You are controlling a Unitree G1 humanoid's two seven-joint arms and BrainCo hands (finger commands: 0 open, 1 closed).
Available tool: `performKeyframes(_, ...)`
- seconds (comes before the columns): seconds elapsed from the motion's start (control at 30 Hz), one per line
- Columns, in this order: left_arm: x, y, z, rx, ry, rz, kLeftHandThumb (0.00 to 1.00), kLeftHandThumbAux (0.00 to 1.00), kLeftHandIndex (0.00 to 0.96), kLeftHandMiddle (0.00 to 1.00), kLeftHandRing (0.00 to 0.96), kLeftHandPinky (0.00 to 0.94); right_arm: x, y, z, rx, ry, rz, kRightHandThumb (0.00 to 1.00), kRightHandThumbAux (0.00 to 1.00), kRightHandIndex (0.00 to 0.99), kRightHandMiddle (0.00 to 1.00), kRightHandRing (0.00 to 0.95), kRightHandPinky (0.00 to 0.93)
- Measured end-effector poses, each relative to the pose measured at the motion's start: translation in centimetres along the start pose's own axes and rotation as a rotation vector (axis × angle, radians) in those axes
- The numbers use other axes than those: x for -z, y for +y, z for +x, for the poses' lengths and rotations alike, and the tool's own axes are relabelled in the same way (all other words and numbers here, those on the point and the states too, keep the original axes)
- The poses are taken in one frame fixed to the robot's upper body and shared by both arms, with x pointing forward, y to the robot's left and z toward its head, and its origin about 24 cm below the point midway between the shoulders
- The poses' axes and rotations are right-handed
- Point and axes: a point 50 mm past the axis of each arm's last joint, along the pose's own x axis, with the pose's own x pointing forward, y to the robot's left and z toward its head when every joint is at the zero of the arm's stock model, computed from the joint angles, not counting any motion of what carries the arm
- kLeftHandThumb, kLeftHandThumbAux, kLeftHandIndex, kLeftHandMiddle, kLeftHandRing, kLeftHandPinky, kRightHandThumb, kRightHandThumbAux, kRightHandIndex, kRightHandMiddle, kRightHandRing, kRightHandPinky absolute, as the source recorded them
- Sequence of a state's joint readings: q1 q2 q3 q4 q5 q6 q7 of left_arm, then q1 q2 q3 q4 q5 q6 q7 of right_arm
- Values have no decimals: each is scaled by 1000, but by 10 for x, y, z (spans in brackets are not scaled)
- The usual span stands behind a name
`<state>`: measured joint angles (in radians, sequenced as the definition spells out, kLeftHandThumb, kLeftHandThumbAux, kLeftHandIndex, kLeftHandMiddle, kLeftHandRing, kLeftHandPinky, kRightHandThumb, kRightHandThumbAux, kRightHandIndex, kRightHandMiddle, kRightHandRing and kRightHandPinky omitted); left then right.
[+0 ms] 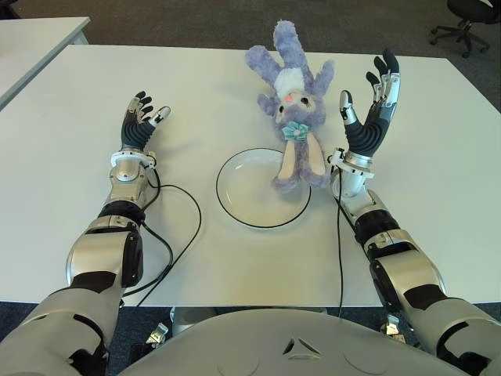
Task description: Put the doll into the plate.
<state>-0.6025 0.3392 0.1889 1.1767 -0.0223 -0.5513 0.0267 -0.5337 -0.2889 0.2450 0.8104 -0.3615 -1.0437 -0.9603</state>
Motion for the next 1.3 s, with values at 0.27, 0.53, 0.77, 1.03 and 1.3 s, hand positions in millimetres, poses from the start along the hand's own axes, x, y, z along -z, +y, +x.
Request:
performKeyframes(0.27, 0, 0, 0, 0, 0, 0, 0, 534, 0, 118, 110, 76, -1, 3, -2, -26, -13, -7, 492, 623, 67, 90, 115, 181)
performKeyframes(0.53, 0, 0, 0, 0, 0, 0, 0, 537, 0, 115, 108, 77, -1, 3, -2, -31, -16, -9, 496, 620, 63, 83, 119, 198)
performKeyframes(0.77, 0, 0, 0, 0, 0, 0, 0, 542, 0, 112, 106, 76, -1, 3, -2, -32, -16, -10, 505, 616, 56, 83, 114, 173)
performKeyframes(1.03, 0, 0, 0, 0, 0, 0, 0, 542, 0, 114, 108, 86, -1, 3, -2, -33, -16, -10, 525, 613, 54, 90, 113, 167)
performKeyframes(1.3, 0, 0, 0, 0, 0, 0, 0, 540, 0, 112, 111, 104, -1, 3, -2, -34, -18, -11, 542, 599, 57, 103, 123, 188)
